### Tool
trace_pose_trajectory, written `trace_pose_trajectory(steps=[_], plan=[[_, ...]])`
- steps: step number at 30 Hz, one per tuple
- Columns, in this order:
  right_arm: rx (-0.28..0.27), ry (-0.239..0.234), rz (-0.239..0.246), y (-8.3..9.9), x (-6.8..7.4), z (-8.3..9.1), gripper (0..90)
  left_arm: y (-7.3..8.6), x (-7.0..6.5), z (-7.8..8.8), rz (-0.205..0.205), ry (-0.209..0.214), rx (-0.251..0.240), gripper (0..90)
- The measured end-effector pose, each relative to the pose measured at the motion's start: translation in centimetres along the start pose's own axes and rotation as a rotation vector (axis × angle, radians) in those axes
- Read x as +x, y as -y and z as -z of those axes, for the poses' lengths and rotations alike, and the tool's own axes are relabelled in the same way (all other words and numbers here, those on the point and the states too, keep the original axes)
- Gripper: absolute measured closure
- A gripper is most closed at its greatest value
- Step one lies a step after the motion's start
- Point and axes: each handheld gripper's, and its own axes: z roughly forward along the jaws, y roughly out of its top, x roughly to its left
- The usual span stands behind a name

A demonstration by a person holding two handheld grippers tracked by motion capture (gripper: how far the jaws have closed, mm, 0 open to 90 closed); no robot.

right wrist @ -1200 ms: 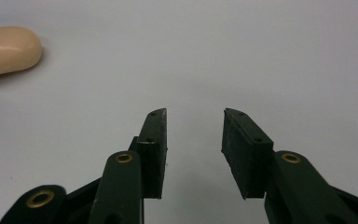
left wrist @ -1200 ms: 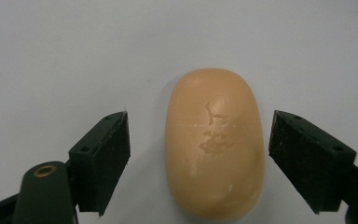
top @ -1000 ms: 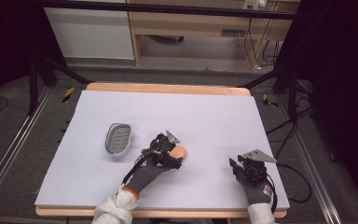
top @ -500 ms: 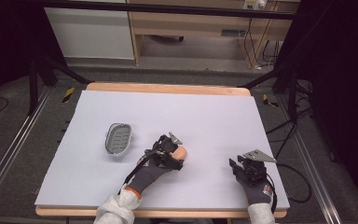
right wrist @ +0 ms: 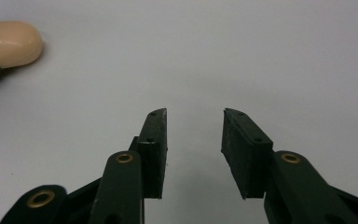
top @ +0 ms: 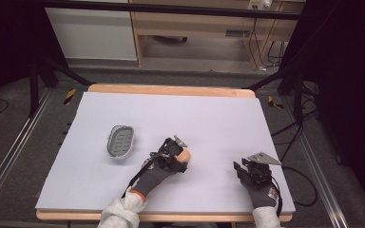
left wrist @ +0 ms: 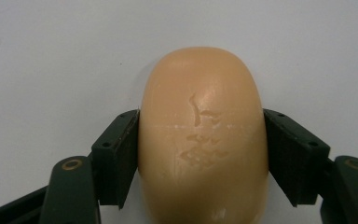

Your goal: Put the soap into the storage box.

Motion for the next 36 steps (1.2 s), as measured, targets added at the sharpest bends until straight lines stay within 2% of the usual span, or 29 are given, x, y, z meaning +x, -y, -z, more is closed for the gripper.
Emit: trace_pose_trajectory(steps=[22,25,36], plan=[[0.002,-0.009,-0.008,0.0,0.0,0.0,60.7,-0.1,0.0,0.0,0.005,-0.005,-0.003,31.9],[0.002,-0.01,-0.009,0.0,0.0,0.0,60.7,0.0,0.1,0.4,0.008,-0.018,-0.007,31.9],[0.002,-0.013,-0.007,0.0,0.0,0.0,60.7,0.1,0.4,2.5,0.007,-0.002,-0.049,31.9]])
